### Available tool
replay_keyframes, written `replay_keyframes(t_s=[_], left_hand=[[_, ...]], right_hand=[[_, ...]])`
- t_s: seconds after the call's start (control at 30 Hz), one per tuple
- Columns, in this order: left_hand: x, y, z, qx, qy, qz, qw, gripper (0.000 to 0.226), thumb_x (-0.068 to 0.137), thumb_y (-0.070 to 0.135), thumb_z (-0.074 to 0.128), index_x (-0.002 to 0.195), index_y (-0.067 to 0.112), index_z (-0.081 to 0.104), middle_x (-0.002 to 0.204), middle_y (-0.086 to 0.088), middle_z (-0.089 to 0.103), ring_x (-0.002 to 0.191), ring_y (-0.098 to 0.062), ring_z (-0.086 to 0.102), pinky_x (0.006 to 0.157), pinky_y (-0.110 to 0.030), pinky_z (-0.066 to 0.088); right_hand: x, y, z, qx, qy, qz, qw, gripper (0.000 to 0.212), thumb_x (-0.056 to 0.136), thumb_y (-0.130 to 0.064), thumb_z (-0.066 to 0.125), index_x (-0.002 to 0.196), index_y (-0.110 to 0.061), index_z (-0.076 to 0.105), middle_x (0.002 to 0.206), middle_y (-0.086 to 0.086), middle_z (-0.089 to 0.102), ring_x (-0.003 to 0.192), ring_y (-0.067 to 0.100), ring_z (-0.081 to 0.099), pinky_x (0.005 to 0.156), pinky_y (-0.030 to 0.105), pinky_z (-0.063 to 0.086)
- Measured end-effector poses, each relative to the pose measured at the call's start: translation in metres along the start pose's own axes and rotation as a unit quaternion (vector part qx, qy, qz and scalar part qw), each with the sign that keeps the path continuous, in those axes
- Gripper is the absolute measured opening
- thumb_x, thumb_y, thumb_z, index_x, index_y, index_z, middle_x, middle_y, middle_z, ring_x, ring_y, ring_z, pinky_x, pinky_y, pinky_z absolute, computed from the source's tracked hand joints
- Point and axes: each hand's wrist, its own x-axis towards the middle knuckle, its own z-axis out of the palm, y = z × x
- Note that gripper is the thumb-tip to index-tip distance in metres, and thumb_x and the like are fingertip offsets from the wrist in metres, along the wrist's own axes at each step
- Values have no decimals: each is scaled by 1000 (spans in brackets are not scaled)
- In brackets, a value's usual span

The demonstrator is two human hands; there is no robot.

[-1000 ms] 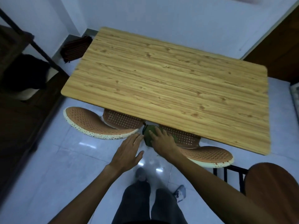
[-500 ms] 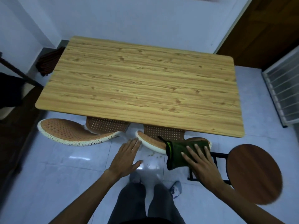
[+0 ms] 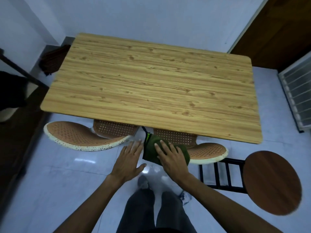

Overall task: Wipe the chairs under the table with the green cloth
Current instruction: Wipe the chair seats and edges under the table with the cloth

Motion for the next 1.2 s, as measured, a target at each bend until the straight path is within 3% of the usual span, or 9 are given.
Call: replay_keyframes(t_s=[0.17,0.33,0.5,0.63,0.73,0.83,0.93,1.07,1.2], left_hand=[[-12,-27,-19,-15,18,16,1000,86,89,55,52,155,12,19,162,-8,23,150,-26,23,119,-45,29],[-30,-26,-20,-34,48,21,998,81,90,48,56,153,9,26,159,-9,30,148,-26,28,118,-40,28],[-42,-32,-23,-30,91,26,995,76,92,49,51,152,7,30,156,-10,36,145,-23,33,116,-38,29],[-40,-30,-31,-11,90,32,995,75,92,48,48,150,3,33,153,-13,41,142,-27,40,116,-41,32],[-32,-24,-34,-17,61,50,997,76,91,46,55,152,8,29,157,-11,35,145,-28,34,116,-42,34],[-24,-12,-30,-14,26,72,997,79,90,51,54,154,16,25,159,-8,31,147,-28,30,117,-40,31],[-16,11,-21,3,-10,112,994,81,88,57,50,154,19,23,160,-6,30,148,-30,29,118,-41,28],[-6,42,-6,29,-54,152,987,84,88,60,46,156,20,18,164,-5,15,151,-29,17,121,-43,23],[-2,60,1,77,-52,149,984,85,86,63,48,155,18,24,161,-10,26,147,-35,27,117,-51,31]], right_hand=[[61,-38,-6,-27,-123,-2,992,56,101,-22,47,155,-20,32,161,17,30,128,45,48,96,52,48],[132,-73,-10,-68,-228,61,969,31,101,-14,51,128,-4,62,132,18,59,116,37,60,95,49,52],[160,-79,-10,-105,-318,62,940,41,104,-20,48,142,-5,49,145,18,51,129,36,53,105,50,45],[114,-59,-18,-52,-197,18,979,43,100,-21,52,142,-11,49,145,17,50,118,37,58,86,45,51],[41,-27,-16,10,-87,-14,996,68,96,-24,58,157,-25,27,163,11,29,138,42,42,104,56,44],[-37,18,-10,-23,-11,-23,999,95,73,-3,70,155,-30,33,161,3,36,140,37,45,108,59,40],[-92,75,-12,-79,10,49,996,109,58,7,71,154,-31,35,159,4,39,145,39,34,111,68,25],[-121,90,-14,-53,-1,110,992,85,73,-15,75,151,-28,43,159,16,35,147,45,28,114,71,21],[-114,41,-6,40,85,247,964,55,98,-42,41,151,-26,42,162,17,28,149,42,24,118,62,20]])
